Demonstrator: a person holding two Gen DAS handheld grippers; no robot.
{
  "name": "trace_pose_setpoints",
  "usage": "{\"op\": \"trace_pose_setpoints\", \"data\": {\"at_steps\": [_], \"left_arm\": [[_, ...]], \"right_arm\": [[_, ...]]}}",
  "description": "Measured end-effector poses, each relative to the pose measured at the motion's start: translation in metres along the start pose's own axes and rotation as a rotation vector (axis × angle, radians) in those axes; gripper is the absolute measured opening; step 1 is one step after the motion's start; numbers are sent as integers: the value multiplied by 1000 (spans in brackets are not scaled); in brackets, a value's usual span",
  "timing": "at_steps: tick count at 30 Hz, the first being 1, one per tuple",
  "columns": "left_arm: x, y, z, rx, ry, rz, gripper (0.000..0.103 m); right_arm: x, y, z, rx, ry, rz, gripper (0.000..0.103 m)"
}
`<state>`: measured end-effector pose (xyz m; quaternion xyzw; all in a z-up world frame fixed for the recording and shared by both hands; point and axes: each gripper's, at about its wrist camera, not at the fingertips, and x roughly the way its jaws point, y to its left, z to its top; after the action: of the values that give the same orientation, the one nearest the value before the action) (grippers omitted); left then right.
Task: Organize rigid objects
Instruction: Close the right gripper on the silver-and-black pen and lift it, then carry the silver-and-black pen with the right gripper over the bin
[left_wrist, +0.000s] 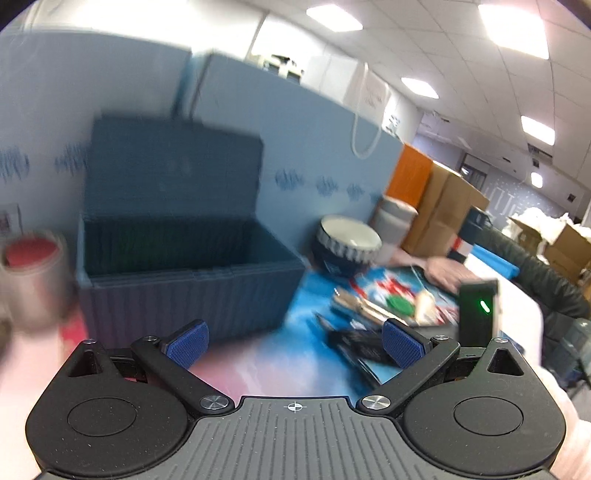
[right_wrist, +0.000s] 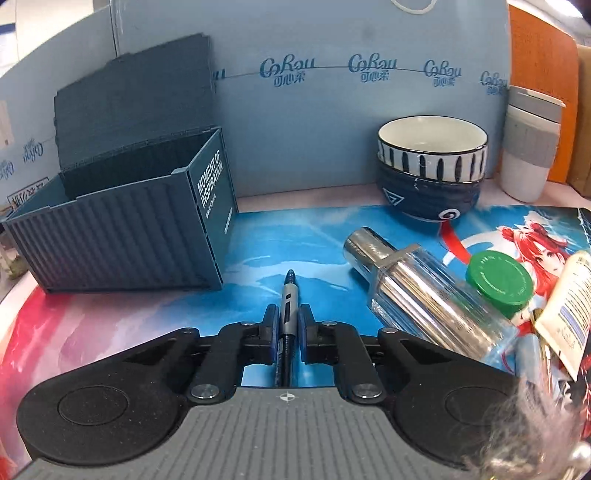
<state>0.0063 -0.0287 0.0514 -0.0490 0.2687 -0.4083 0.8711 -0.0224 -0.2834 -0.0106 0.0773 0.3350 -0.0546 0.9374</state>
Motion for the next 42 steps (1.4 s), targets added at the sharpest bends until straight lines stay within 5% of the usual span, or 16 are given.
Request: {"op": "trace_pose_setpoints", "data": {"at_steps": [4,9,24,34,42], "left_arm": [[-5,11,24,-10,-55,20,101],[-12,38,30,-114,-108,-50,101],[-17,105,34,-297,-117,89,101],[-11,131,27,-357,-92,127,101],[-7,132,27,-361,-83,116,101]], "right_arm": [[-25,3,1,25,-83,6,10],[-66,11,7,38,-216,35,10],[-112,60,78,48,-568,74,10],[-54,104,99,21,-539,179,10],[-10,137,88,-184,-447,147,10]]}}
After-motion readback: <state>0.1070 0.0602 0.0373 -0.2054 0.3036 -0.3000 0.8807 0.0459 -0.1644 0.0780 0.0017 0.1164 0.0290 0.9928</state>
